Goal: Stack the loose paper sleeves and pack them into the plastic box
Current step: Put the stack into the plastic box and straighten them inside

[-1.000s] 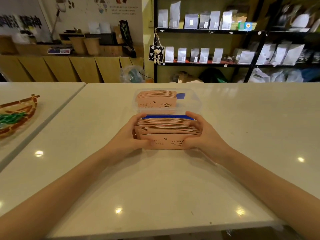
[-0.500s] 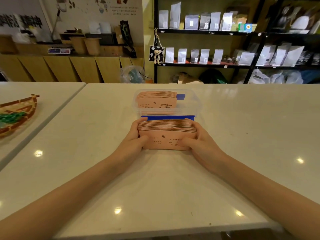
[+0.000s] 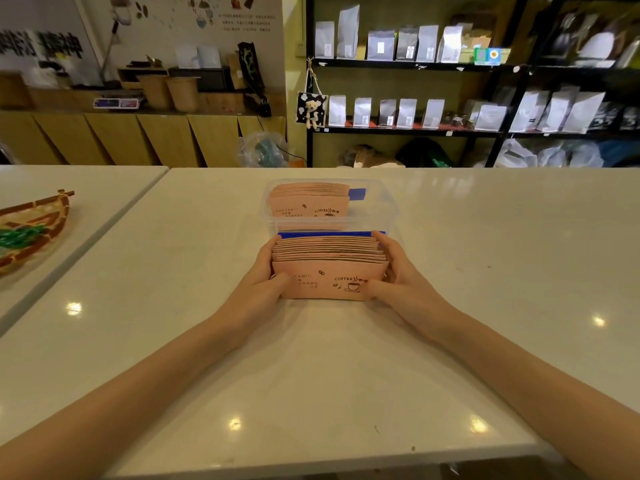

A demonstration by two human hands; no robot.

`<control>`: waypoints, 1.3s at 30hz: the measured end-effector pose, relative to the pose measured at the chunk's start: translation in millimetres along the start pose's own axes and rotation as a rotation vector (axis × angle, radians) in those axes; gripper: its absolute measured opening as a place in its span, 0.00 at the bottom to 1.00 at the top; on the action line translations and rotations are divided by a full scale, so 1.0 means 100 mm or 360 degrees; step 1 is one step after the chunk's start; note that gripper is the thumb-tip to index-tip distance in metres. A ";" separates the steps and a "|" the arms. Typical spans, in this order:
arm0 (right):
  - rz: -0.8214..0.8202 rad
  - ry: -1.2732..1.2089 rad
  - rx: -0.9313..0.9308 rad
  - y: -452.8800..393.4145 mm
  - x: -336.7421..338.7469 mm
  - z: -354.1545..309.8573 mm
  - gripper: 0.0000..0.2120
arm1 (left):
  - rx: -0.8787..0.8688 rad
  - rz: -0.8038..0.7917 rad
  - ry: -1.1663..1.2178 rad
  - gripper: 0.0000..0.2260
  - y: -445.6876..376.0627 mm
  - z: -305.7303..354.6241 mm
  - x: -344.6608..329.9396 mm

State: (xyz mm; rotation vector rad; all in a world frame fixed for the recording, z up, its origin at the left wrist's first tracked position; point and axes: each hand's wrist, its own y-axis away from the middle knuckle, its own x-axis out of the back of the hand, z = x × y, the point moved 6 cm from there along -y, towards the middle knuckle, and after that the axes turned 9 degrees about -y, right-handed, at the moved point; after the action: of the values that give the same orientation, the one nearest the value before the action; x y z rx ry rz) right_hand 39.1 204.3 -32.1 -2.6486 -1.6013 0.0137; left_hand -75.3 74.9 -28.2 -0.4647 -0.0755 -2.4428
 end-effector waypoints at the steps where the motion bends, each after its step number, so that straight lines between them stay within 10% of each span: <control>1: -0.0009 0.0030 -0.0025 0.00 -0.02 0.01 0.35 | -0.0021 -0.0039 -0.0020 0.28 0.01 0.02 -0.03; 28: -0.0124 0.0371 0.0025 -0.22 0.46 -0.63 0.18 | -0.0011 -0.0479 -0.0478 0.20 -0.26 0.38 0.10; 39: -0.0067 0.0584 -0.0029 -1.25 0.79 -1.39 0.12 | 0.0165 -0.0262 -0.0504 0.16 -1.09 0.83 -0.09</control>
State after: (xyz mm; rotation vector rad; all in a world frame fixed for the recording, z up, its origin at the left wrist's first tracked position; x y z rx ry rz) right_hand -30.5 327.3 113.3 -2.4434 -1.5350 -0.4609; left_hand -109.0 180.2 52.7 -0.8233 -0.3856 -2.4878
